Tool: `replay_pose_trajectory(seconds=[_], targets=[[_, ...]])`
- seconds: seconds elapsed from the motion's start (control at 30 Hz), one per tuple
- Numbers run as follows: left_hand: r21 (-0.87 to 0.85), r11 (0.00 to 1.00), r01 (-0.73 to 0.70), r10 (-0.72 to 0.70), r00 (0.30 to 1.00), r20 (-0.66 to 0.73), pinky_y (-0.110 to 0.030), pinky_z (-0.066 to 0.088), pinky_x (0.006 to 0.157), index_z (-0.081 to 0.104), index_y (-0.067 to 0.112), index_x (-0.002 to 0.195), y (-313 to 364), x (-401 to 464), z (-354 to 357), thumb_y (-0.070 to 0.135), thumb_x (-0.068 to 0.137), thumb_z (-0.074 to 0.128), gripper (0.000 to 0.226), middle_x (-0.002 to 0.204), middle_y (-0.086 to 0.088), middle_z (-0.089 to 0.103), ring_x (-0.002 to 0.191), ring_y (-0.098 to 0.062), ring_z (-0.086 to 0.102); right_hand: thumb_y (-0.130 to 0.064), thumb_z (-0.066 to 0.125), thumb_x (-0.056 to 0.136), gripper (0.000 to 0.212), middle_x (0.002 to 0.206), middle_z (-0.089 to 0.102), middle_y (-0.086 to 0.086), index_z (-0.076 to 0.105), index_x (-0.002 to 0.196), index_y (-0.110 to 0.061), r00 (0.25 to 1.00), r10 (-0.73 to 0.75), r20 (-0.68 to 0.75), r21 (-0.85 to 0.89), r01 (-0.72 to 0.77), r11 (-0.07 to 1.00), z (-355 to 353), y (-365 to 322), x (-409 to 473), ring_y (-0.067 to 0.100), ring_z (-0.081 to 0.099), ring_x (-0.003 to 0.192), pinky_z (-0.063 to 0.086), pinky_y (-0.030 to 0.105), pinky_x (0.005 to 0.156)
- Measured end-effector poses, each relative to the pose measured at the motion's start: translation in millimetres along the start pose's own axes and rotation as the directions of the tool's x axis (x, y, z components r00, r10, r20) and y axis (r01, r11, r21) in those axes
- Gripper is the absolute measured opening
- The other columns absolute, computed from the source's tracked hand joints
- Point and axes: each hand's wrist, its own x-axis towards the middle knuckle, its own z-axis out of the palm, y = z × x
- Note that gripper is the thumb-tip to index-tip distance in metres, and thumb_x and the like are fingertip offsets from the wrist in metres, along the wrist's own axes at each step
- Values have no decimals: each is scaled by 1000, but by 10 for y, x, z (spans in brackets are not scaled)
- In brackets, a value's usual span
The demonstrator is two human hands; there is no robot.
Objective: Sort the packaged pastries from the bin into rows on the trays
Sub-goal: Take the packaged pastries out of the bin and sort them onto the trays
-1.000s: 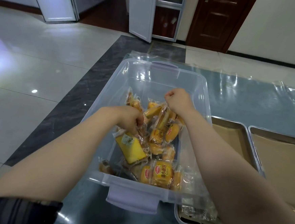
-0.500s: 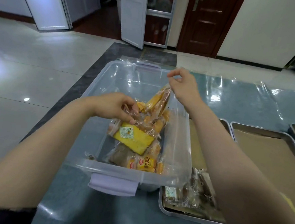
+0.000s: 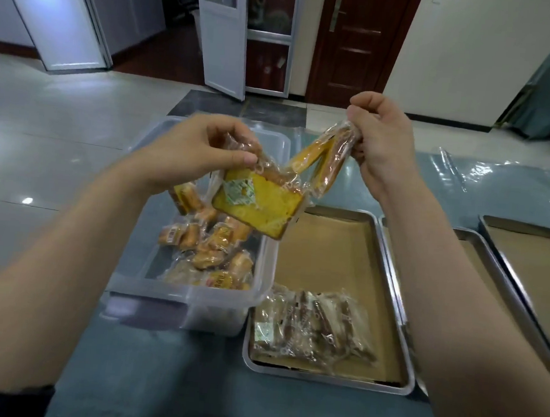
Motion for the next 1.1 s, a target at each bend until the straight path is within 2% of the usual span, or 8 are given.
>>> replay_pose_trajectory(seconds=[0.13,0.23,0.5,0.63,0.77,0.9,1.0,1.1], targets=[[10,1000,-2,2,1000,-23,-48,54,91,72,31,95,189,44,363,29,80,76,16,100,-7,70,98,-30,65,-2,54,93,15,56,50,-9,57,93,-17,1000,-4,5,-16,4,1000,-436,-50,-97,6,46,47,37,18,44],[3,1000,10,-10,1000,-16,-40,56,88,72,25,98,303,52,690,18,84,73,16,101,-5,70,98,-25,64,-2,53,93,15,53,49,-8,58,94,-16,1000,-2,7,-79,3,997,-765,-4,-171,8,45,47,37,19,44],[13,997,74,-75,995,73,-32,56,85,72,27,100,436,159,1561,18,84,75,19,97,2,71,94,-16,67,-6,53,95,14,61,48,0,58,96,-19,998,64,16,-187,-59,980,-1691,251,-402,19,44,58,38,34,56],[-1,991,134,-133,983,125,-19,52,74,72,29,98,422,236,2084,20,84,75,17,89,12,70,85,0,65,-9,54,96,14,61,46,0,60,96,-21,995,95,12,-267,-89,960,-2236,421,-503,18,41,56,36,35,56],[32,983,180,-183,974,134,-16,46,70,72,30,96,398,325,2663,24,82,77,16,88,14,67,76,5,59,-13,55,95,14,52,46,-11,63,94,-24,992,115,-46,-405,-124,906,-2822,618,-576,14,35,50,29,29,50],[34,968,249,-251,953,168,-5,42,61,69,26,99,373,400,3207,22,85,74,16,91,17,62,78,4,57,-10,56,96,13,54,54,-17,63,94,-21,988,131,-84,-481,-155,863,-3304,766,-630,0,43,46,34,16,48],[-18,939,343,-333,922,196,-22,53,74,64,20,105,300,444,3602,22,88,71,19,97,12,64,91,-12,63,-5,51,93,25,56,47,-5,62,87,-26,986,144,-83,-582,-166,796,-3652,904,-658,2,37,44,32,18,46],[-47,911,411,-392,894,219,-37,55,85,61,20,109,215,473,3978,25,89,69,22,103,-1,66,96,-20,65,-6,50,95,25,54,45,-6,62,88,-27,982,173,-82,-658,-184,730,-3979,1013,-712,4,36,43,34,18,47]])
